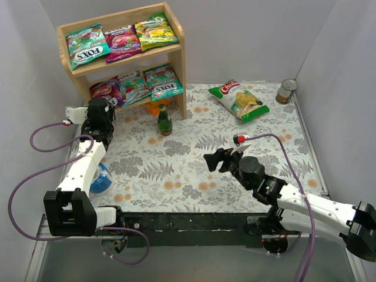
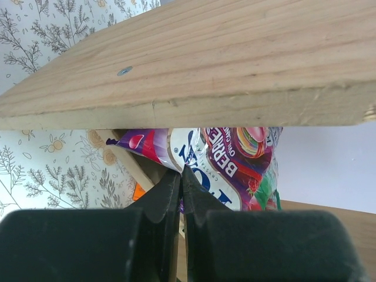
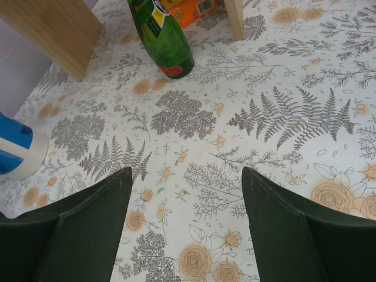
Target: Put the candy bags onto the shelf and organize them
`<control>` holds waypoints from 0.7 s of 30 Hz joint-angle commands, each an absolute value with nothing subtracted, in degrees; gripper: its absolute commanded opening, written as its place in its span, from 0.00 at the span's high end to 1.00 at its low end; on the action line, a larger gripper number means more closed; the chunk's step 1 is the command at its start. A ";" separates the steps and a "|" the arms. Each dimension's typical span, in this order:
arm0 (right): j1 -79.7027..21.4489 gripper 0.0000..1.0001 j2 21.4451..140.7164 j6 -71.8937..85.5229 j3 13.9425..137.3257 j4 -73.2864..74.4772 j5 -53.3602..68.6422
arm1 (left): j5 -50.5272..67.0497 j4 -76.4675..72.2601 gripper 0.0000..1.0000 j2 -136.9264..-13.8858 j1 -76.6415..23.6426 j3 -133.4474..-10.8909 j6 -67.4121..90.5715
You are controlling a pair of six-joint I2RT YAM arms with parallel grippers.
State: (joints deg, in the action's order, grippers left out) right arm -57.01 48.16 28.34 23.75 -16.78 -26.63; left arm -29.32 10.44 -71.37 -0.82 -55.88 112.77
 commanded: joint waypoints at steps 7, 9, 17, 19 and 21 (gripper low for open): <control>-56.78 0.18 48.08 29.62 24.61 -18.63 -26.98 | -29.98 10.55 0.64 -68.65 -0.09 -55.55 112.15; -56.69 0.18 48.16 29.79 24.70 -18.46 -26.89 | -28.92 10.37 0.44 -67.85 -0.09 -55.20 112.06; -56.34 0.11 52.12 32.08 29.88 -8.96 -30.23 | -27.07 18.35 0.02 -65.75 -0.18 -57.48 111.00; -56.16 0.08 52.21 32.52 29.88 -8.62 -30.23 | -26.72 19.68 0.02 -64.34 -0.18 -57.31 111.01; -55.99 0.03 52.21 32.78 30.15 -7.74 -30.50 | -25.50 21.27 0.02 -62.94 -0.18 -57.04 109.87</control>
State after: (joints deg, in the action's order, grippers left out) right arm -56.58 52.18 31.51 27.33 -9.47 -28.42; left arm -26.98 16.08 -67.53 -0.43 -55.99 111.63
